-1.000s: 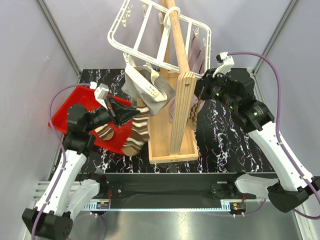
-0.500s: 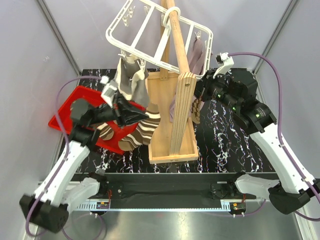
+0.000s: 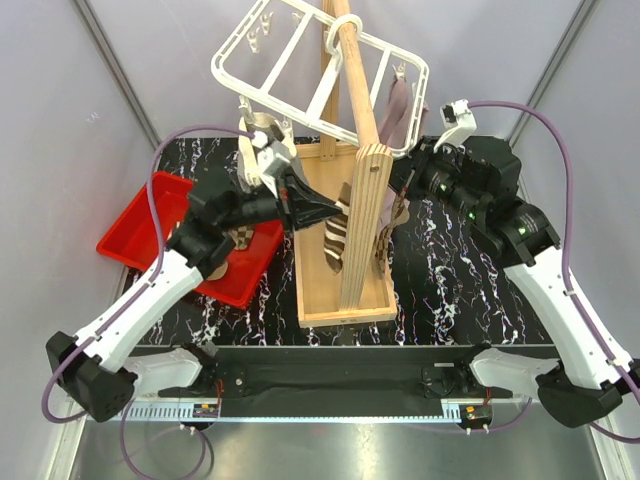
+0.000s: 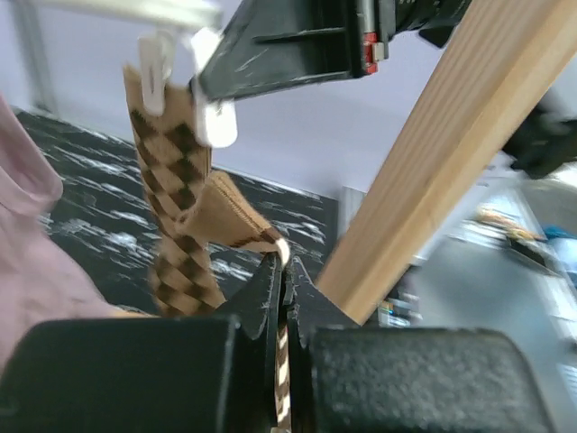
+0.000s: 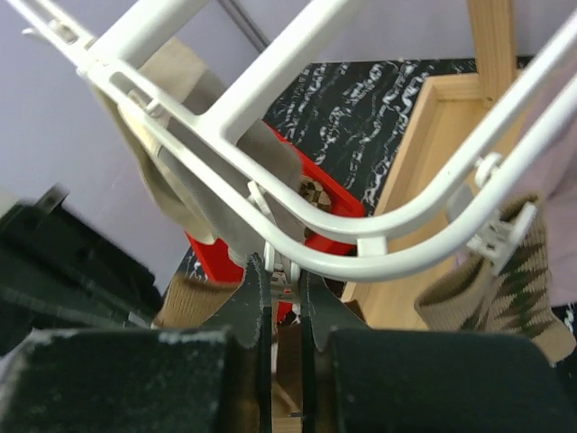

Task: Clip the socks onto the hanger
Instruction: Clamp the sock onto the hanger.

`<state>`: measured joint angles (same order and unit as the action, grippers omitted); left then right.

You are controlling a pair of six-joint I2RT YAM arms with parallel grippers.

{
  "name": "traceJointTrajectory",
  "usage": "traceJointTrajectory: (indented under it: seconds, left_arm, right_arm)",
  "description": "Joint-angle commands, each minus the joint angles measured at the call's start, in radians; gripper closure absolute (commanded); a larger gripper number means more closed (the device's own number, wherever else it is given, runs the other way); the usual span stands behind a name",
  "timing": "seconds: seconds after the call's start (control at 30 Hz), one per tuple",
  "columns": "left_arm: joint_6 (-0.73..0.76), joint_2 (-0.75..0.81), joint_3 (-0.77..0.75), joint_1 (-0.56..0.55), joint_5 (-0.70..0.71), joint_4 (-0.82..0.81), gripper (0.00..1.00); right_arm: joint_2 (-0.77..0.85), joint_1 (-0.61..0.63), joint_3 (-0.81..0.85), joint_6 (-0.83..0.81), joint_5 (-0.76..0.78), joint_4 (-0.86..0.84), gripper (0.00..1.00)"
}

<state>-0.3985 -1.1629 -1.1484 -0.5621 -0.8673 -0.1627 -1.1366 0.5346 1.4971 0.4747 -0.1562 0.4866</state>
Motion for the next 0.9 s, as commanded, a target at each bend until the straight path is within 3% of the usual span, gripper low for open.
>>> traceJointTrajectory:
  seconds: [0.0, 0.07, 0.23, 0.43, 0.87]
  left_arm:
    - [0.28, 0.042, -0.004, -0.108, 0.361, 0.066, 1.0]
    - [0.39, 0.032, 0.016, -0.176, 0.494, 0.046, 1.0]
    - [0.59, -0.041, 0.048, -0.251, 0.631, -0.014, 1.0]
    - [0.727, -0.073, 0.055, -0.309, 0.746, -0.097, 1.0]
    - [0.834, -0.152, -0.033, -0.326, 0.712, -0.084, 1.0]
  right_arm:
    - [-0.043, 0.002, 0.101, 0.071, 0.148, 0.133, 1.0]
    - [-0.049, 0.002, 0.109, 0.093, 0.183, 0.148, 1.0]
    - [-0.051, 0.002, 0.115, 0.146, 0.28, 0.181, 1.0]
    - [-0.071, 0.002, 0.14, 0.153, 0.343, 0.236, 1.0]
    - [-0.137, 0.002, 0.18, 0.147, 0.351, 0.27, 1.0]
